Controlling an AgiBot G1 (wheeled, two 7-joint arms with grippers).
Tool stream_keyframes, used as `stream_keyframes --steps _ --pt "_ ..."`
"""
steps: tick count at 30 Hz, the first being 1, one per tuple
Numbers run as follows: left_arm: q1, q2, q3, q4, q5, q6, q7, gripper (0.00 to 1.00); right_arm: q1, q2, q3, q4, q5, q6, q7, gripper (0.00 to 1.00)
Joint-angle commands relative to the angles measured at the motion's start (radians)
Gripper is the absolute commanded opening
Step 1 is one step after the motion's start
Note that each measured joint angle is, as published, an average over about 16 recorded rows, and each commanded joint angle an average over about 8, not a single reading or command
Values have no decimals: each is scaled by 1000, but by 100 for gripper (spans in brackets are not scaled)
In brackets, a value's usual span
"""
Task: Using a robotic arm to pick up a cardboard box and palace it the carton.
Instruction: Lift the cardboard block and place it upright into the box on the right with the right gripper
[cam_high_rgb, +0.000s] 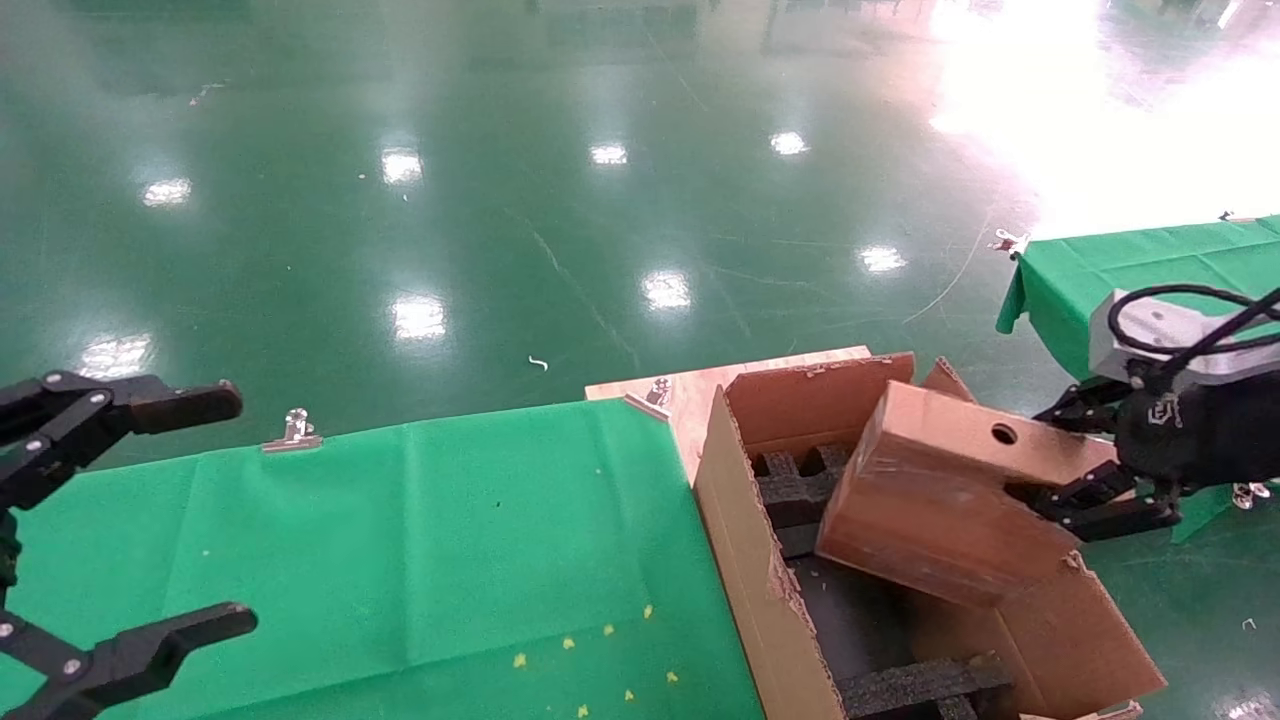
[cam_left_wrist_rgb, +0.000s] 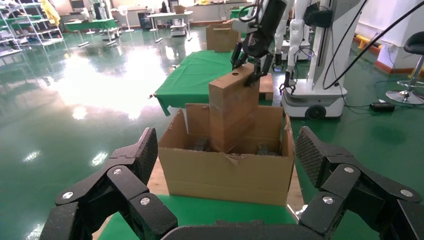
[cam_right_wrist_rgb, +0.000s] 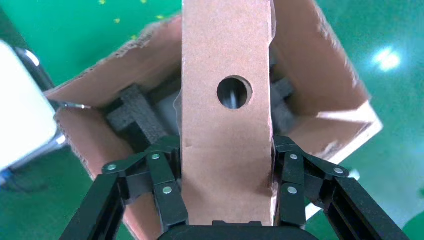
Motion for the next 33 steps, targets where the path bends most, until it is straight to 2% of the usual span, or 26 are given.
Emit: stream_keyframes --steps 1,10,15,18,24,29,33 --pt "0 0 0 0 0 0 0 100 -12 9 -8 7 -3 33 37 0" --pt "0 0 0 0 0 0 0 100 -47 124 -37 182 -86 238 441 0" --pt "0 0 0 0 0 0 0 100 -59 168 -54 286 -154 295 684 0" --pt "0 0 0 0 0 0 0 100 -63 183 -61 330 -185 310 787 0" --pt "0 0 0 0 0 0 0 100 -67 194 -68 365 -209 323 859 0" --pt "0 0 0 0 0 0 0 100 -67 189 -67 348 -203 321 841 0" --pt "0 0 0 1 0 0 0 100 -73 184 -72 338 -211 339 865 0"
